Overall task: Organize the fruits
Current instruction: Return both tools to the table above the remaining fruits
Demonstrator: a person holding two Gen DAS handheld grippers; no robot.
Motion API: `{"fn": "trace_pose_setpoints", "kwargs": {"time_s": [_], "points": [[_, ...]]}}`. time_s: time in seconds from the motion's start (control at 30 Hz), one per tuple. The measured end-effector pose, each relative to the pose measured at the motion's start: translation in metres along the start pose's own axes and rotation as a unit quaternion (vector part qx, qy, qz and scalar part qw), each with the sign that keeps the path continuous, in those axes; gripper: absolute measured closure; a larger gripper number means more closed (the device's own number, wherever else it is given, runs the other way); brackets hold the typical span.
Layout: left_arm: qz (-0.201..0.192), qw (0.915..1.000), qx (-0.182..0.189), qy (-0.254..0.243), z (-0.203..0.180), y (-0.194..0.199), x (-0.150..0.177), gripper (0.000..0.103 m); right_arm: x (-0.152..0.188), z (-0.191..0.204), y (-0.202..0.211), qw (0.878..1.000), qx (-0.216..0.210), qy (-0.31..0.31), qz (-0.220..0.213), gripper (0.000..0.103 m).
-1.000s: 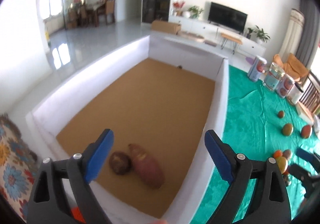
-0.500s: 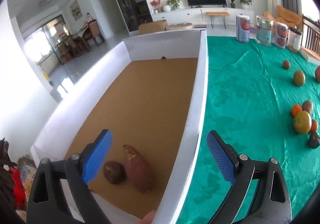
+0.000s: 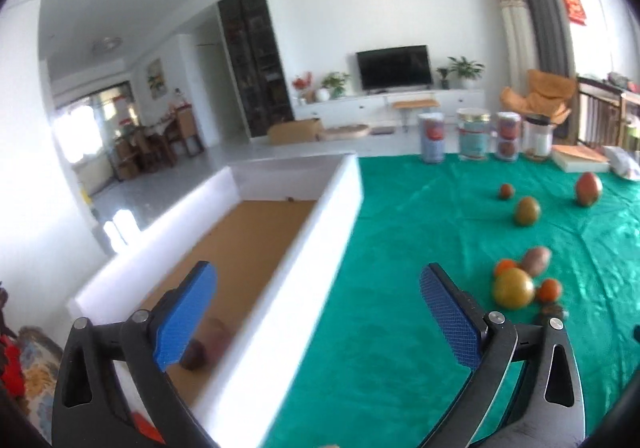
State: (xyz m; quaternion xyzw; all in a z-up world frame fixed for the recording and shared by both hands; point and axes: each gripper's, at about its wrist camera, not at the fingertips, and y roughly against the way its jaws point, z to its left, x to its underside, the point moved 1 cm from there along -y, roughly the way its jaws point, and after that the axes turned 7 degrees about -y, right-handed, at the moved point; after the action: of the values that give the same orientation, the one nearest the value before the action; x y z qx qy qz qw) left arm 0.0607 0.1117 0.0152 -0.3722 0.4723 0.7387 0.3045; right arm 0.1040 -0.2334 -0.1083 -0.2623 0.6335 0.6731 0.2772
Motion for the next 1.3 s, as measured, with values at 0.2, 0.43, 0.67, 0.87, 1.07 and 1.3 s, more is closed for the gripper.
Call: {"fn": "trace_pose_setpoints", "kwargs": {"time_s": [0.2, 0.43, 0.67, 0.87, 1.07, 1.3], "points": [[0.096, 0.9853, 0.138, -0.03, -0.087, -0.033, 0.05, 0.002, 0.006, 0.005, -0.004, 1.0, -0.003, 0.012, 0.01, 0.01], [0.12, 0.9786, 0.159, -0.052, -0.104, -0.045, 0.077, 0.002, 0.013, 0.009, -0.011, 1.0, -0.008, 0.012, 0.024, 0.01], [0.135, 0.9729, 0.178, -0.061, -0.109, -0.049, 0.082, 0.002, 0.015, 0.006, -0.014, 1.0, -0.005, 0.0, 0.023, 0.0], [0.138, 0.9699, 0.184, -0.08, -0.116, -0.047, 0.085, 0.002, 0.016, 0.006, -0.014, 1.0, -0.005, 0.0, 0.018, 0.0], [0.139, 0.9687, 0.189, -0.082, -0.116, -0.046, 0.086, 0.002, 0.017, 0.005, -0.014, 1.0, -0.006, 0.001, 0.017, 0.0], [0.135, 0.9692, 0.187, -0.086, -0.117, -0.045, 0.086, 0.002, 0.016, 0.006, -0.014, 1.0, -0.007, 0.002, 0.017, 0.0]]}}
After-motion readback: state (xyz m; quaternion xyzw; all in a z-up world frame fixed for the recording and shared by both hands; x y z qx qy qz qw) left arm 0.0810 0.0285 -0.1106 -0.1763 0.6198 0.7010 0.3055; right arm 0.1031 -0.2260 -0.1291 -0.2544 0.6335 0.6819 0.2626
